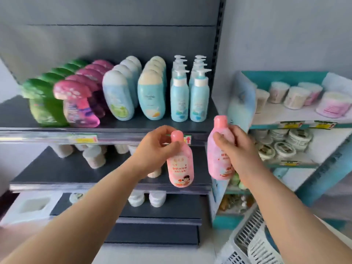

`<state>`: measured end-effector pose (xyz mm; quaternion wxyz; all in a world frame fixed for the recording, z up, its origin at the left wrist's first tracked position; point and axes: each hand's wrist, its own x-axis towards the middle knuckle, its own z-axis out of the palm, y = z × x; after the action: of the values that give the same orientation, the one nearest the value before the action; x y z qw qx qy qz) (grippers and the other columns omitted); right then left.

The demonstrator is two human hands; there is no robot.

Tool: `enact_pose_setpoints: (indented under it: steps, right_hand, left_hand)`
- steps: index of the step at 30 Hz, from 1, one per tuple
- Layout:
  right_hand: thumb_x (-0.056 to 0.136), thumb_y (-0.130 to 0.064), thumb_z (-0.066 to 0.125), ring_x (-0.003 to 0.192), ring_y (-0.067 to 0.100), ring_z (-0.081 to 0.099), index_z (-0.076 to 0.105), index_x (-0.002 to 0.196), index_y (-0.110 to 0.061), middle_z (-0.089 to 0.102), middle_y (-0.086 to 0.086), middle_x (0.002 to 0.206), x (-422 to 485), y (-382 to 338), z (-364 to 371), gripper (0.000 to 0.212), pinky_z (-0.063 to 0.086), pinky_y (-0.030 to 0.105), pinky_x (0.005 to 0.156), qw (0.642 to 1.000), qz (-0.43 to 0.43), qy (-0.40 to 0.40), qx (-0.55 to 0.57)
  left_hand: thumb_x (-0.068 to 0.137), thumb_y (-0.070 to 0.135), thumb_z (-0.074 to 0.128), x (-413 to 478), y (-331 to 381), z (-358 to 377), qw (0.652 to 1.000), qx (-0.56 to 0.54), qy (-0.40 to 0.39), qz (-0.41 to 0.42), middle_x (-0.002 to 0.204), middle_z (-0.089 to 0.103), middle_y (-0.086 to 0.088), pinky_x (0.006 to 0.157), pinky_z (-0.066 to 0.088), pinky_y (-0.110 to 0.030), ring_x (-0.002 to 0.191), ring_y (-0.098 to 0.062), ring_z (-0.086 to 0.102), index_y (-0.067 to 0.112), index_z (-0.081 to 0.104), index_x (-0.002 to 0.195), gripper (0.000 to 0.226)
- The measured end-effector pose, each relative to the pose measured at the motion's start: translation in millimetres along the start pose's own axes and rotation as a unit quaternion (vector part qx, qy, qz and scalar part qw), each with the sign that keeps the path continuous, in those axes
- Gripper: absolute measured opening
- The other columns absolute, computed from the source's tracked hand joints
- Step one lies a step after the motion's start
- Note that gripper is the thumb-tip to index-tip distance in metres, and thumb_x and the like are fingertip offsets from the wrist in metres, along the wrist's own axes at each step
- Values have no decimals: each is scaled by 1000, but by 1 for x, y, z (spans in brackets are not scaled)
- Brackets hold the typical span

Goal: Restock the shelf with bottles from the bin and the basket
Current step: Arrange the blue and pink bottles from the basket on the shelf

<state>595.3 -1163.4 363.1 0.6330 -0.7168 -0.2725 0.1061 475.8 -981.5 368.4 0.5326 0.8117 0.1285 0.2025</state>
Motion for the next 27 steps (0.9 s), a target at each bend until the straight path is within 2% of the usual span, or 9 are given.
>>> enact_pose_setpoints:
  steps: [2,4,7,11,13,16,21,23,27]
  right_hand:
    - [74,-46,71,89,6,64,62,94,-32,69,-10,95,1,-18,44,27,46,26,76,999,-23,-18,13]
    - [67,-47,71,88,5,65,62,91,-35,70,-11,94,1,-34,89,29,48,27,77,998,-38,-35,28]
    - [67,-49,76,91,6,65,62,94,-36,70,-10,96,1,-51,148,33,50,30,81,995,-56,-75,34]
    - [69,-49,73,87,6,64,60,99,-30,67,-9,95,3,-76,219,37,49,28,77,989,-80,-117,42]
    - [66,-55,69,86,2,63,59,100,-30,67,-10,96,7,-87,254,43,48,24,75,986,-94,-129,42]
    - [67,-58,74,83,-2,61,58,97,-30,66,-11,95,18,-104,305,44,46,20,73,980,-129,-147,35]
    - [74,-45,75,90,8,62,58,102,-27,65,-10,95,45,-124,397,38,51,30,82,969,-169,-179,30]
    - [72,-45,76,88,4,61,56,101,-30,63,-14,92,58,-132,433,38,49,26,78,965,-179,-187,29]
    - [72,-41,78,81,-1,58,53,96,-35,61,-19,88,85,-142,499,35,44,20,72,964,-184,-191,36]
  left_hand:
    - [88,32,64,-15,1,-49,1000,0,28,5,84,72,1,64,52,-24,71,-7,66,23,62,96,12]
    - [88,31,64,-30,-2,-96,998,13,63,3,88,73,-1,72,56,-32,79,-13,68,24,63,98,12]
    - [86,26,66,-47,-9,-159,993,14,114,-3,92,73,-4,79,57,-36,86,-18,69,22,65,98,13]
    - [84,23,68,-67,-22,-230,985,10,171,-7,78,72,4,63,53,-24,67,-7,65,25,63,90,9]
    - [76,28,66,-74,-29,-265,978,11,206,-8,73,71,6,68,52,-30,65,-9,63,27,64,87,11]
    - [79,23,66,-78,-42,-316,971,12,240,-10,72,72,8,64,51,-25,63,-6,62,28,65,85,8]
    - [82,28,68,-68,-59,-402,954,56,294,-35,80,71,6,70,55,-33,71,-12,67,27,63,91,11]
    - [89,25,63,-59,-67,-435,943,70,325,-37,81,71,7,69,55,-29,69,-8,66,26,63,93,4]
    - [92,26,58,-42,-81,-490,925,116,360,-28,89,66,7,59,46,-10,65,5,60,23,63,98,8]
